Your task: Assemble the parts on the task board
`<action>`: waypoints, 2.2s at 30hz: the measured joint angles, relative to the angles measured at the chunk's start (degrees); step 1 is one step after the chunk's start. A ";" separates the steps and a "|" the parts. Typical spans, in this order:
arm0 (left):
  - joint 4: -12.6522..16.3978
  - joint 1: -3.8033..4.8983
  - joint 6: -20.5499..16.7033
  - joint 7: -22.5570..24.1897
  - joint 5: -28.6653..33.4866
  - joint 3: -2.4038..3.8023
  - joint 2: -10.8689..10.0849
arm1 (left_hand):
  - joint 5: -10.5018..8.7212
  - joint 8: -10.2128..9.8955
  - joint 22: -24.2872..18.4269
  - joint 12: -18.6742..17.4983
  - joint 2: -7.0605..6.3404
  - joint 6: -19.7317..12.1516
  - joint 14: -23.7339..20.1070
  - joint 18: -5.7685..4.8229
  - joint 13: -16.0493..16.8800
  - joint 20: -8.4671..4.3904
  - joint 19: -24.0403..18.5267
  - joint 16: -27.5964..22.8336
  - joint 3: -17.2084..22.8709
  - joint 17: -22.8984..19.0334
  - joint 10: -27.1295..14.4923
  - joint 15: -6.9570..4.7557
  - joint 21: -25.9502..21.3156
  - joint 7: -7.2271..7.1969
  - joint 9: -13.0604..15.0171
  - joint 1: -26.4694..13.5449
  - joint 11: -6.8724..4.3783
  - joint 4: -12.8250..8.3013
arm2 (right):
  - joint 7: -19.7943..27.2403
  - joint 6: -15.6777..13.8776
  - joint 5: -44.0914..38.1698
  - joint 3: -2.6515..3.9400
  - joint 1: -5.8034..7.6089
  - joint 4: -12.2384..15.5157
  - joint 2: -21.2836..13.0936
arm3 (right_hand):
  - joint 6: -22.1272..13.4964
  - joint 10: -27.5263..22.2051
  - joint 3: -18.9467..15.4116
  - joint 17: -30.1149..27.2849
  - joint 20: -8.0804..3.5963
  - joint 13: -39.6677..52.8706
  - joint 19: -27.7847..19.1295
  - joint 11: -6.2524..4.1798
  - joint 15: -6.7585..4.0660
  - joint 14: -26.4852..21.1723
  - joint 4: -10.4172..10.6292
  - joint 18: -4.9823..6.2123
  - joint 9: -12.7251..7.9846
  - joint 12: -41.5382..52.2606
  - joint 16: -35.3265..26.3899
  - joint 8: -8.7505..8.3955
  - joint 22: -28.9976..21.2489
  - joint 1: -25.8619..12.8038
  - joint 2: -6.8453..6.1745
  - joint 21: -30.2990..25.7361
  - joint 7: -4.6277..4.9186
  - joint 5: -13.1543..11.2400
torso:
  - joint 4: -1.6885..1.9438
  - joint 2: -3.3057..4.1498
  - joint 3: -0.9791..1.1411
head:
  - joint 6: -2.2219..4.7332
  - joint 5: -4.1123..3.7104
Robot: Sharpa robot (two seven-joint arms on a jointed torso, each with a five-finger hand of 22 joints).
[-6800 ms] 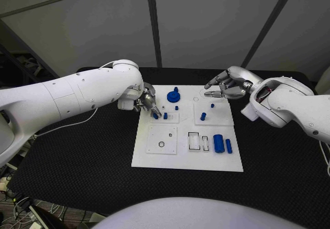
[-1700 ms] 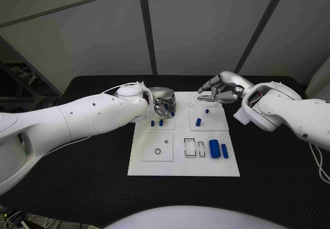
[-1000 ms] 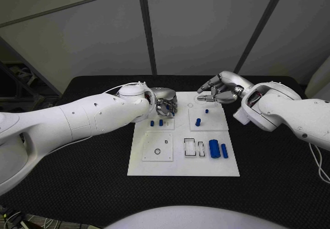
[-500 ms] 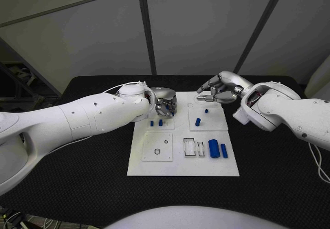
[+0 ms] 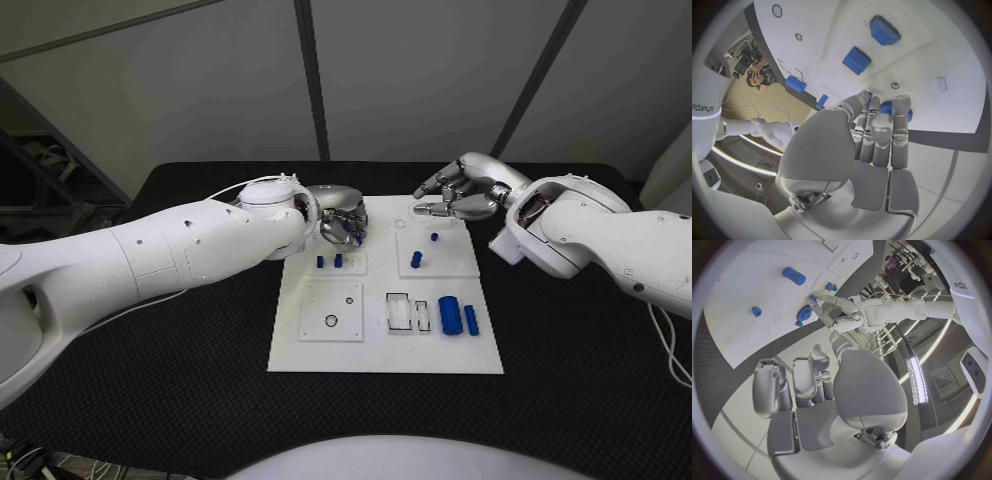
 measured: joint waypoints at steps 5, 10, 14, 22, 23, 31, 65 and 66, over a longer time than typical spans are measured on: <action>1.56 0.11 -0.64 0.18 0.25 1.82 -1.45 | 0.00 -0.02 0.00 0.00 0.00 0.00 0.00 -0.02 0.00 0.13 0.28 0.00 0.16 -0.02 0.00 0.00 0.32 0.00 0.03 0.00 0.00 -0.16 | 0.03 -0.01 0.00 0.00 0.00 -0.12 -0.02 | 0.00 0.00 0.00 0.00 0.00 0.00 0.00 0.00 0.00 0.00 0.00 0.00 0.00 0.00 0.00 0.00 0.00 0.00 0.00 0.00 0.00 0.00 | 0.02 -0.02 0.00 | 0.23 0.18; 3.21 0.15 -1.01 0.21 0.59 2.73 -3.28 | -0.01 -0.14 -0.01 0.00 -0.02 0.41 0.00 -0.09 0.00 0.13 0.28 0.00 0.16 -0.28 -0.01 0.00 0.32 0.00 0.02 -0.02 0.00 -0.16 | 0.04 -0.01 0.00 0.00 0.00 -0.20 -0.05 | 0.00 0.00 0.00 -0.01 0.00 -0.01 0.00 0.00 0.00 0.00 0.00 0.00 -0.01 0.00 0.00 0.00 0.00 0.00 0.00 0.00 0.00 0.00 | 0.02 -0.01 0.01 | 0.41 0.44; 4.00 0.13 -1.06 0.16 0.88 2.97 -4.59 | -0.01 -0.20 -0.01 0.00 -0.04 0.41 0.20 -0.10 0.00 0.13 0.28 0.00 0.16 -0.37 -0.01 -0.18 0.54 -0.01 0.01 -0.49 0.00 -0.16 | 0.06 -0.01 -0.01 0.00 -0.01 -0.23 -0.06 | 0.00 0.00 0.00 -0.01 0.00 -0.01 0.00 0.00 0.00 0.00 0.00 0.00 -0.01 0.00 0.00 0.00 0.00 0.00 0.00 0.00 0.00 0.00 | 0.02 0.01 0.02 | 0.44 0.54; 4.57 0.05 -0.56 -0.36 1.30 3.08 -6.80 | -0.01 -0.21 -0.01 0.00 -0.33 0.41 0.20 -2.63 0.00 0.13 0.28 0.00 0.15 -0.70 -0.01 -0.18 0.54 0.00 -0.01 -0.78 0.00 -0.16 | 0.06 -0.01 -0.01 0.00 -0.01 -0.25 -0.13 | 0.00 0.00 0.00 -0.02 0.00 -0.01 0.00 0.00 0.00 0.00 0.00 0.00 -0.01 0.00 0.00 0.00 0.00 0.00 0.00 0.00 0.00 0.00 | -0.04 0.08 0.03 | 0.49 0.70; 4.65 0.01 -0.44 -0.43 1.34 3.08 -6.99 | -0.01 -0.21 -0.01 0.00 -0.33 0.41 0.20 -2.41 0.00 0.13 0.28 0.00 0.16 -0.70 -0.01 -0.18 0.54 0.00 -0.01 -0.77 0.00 -0.16 | 0.06 -0.01 -0.01 0.00 -0.01 -0.25 -0.14 | 0.00 0.00 0.00 -0.02 0.00 -0.01 0.00 0.00 0.00 0.00 0.00 0.00 -0.01 0.00 0.00 0.00 0.00 0.00 0.00 0.00 0.00 0.00 | -0.04 0.09 0.03 | 0.49 0.72; 4.89 -0.78 0.47 -1.07 1.59 3.09 -7.87 | -0.01 -0.24 -0.01 0.00 -0.10 0.61 0.20 -0.53 0.00 0.13 0.28 0.00 0.16 -0.98 -0.01 -0.18 0.54 -0.21 -0.13 -1.00 0.00 -0.16 | 0.06 -0.01 -0.01 0.00 -0.01 -0.25 -0.20 | 0.00 0.00 0.00 -0.02 0.00 -0.01 0.00 0.00 0.00 0.00 0.00 0.00 -0.01 0.00 0.00 0.00 0.00 0.00 0.00 0.00 0.00 0.00 | -0.10 0.13 0.03 | 0.36 0.82; 4.36 -1.01 2.99 -2.04 1.82 3.09 -7.29 | -0.66 -0.24 -0.02 0.00 -0.34 0.59 0.19 -1.32 -0.01 0.13 0.27 -0.46 0.15 -2.15 0.21 -0.18 0.53 -0.21 -0.13 -1.22 -0.23 -0.16 | 0.02 0.00 -0.02 0.00 -0.01 -0.15 -0.26 | 0.00 0.00 0.00 -0.03 0.00 -0.02 0.00 0.00 0.00 0.00 0.00 0.00 -0.03 0.00 0.00 0.00 0.04 0.00 0.00 0.00 0.00 0.00 | -0.15 0.10 0.05 | -0.17 1.02; 4.34 -1.01 3.04 -2.06 1.83 3.09 -7.27 | -0.66 -0.25 -0.02 0.00 -0.34 0.59 0.20 -1.31 -0.01 0.13 0.27 -0.46 0.15 -2.15 0.21 -0.18 0.53 -0.21 -0.13 -1.22 -0.23 -0.16 | 0.02 0.00 -0.02 0.00 -0.01 -0.16 -0.25 | 0.00 0.00 0.00 -0.04 0.00 -0.02 0.00 0.00 0.00 0.00 0.00 0.00 -0.03 0.00 0.00 0.00 0.04 0.00 0.00 0.00 0.00 0.00 | -0.15 0.10 0.05 | -0.19 1.02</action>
